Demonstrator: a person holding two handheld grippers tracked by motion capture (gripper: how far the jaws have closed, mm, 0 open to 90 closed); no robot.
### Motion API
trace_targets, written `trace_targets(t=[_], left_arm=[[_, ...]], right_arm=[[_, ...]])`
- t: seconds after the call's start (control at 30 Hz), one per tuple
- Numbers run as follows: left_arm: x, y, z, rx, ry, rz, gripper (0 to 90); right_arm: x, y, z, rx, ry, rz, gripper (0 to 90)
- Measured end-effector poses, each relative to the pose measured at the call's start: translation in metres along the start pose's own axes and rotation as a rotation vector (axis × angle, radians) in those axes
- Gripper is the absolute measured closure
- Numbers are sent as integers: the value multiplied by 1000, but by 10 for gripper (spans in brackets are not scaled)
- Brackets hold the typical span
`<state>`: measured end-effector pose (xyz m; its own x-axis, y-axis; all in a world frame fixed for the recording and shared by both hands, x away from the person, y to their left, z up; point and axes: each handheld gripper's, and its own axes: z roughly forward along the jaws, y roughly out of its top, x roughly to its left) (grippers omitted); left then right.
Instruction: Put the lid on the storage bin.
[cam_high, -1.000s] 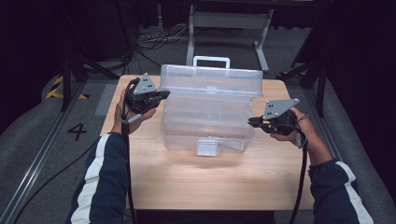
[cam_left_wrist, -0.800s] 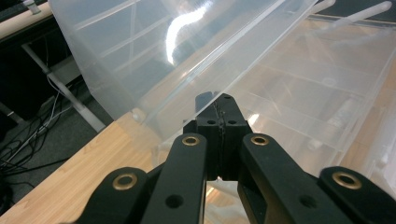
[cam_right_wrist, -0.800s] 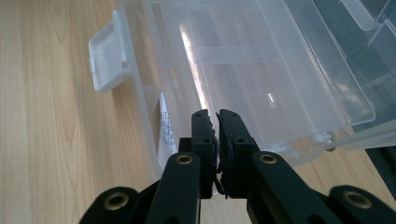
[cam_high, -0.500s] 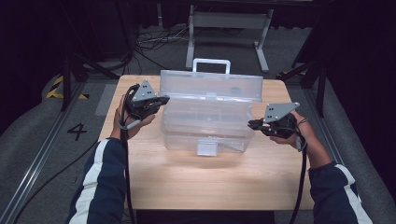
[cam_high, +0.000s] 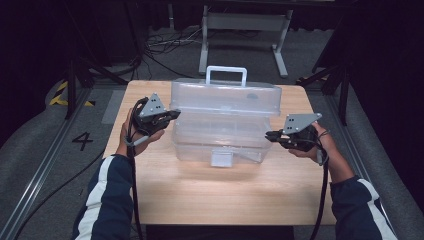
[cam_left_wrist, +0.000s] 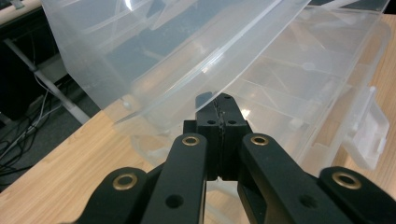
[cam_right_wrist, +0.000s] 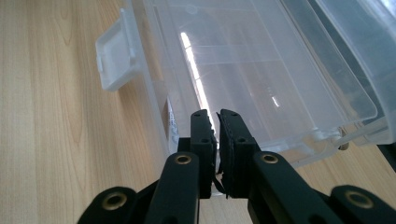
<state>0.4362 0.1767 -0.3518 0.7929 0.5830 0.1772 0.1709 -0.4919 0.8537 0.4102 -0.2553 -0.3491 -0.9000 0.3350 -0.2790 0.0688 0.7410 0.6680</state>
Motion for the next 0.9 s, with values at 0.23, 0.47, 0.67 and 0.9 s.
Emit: trace_targets(t=[0.23, 0.47, 0.67, 0.9], left_arm=[[-3, -4, -4, 4, -1, 11, 900], [-8, -9, -4, 9, -7, 13, 900], [-12, -16, -4, 28, -12, 21, 900], [-19, -20, -4, 65, -11, 54, 900]], right_arm=[[2, -3, -4, -9, -8, 1, 842], [3, -12, -7, -12, -5, 24, 840], [3, -19, -7, -8, -12, 43, 832], [3, -21, -5, 0, -22, 54, 821]])
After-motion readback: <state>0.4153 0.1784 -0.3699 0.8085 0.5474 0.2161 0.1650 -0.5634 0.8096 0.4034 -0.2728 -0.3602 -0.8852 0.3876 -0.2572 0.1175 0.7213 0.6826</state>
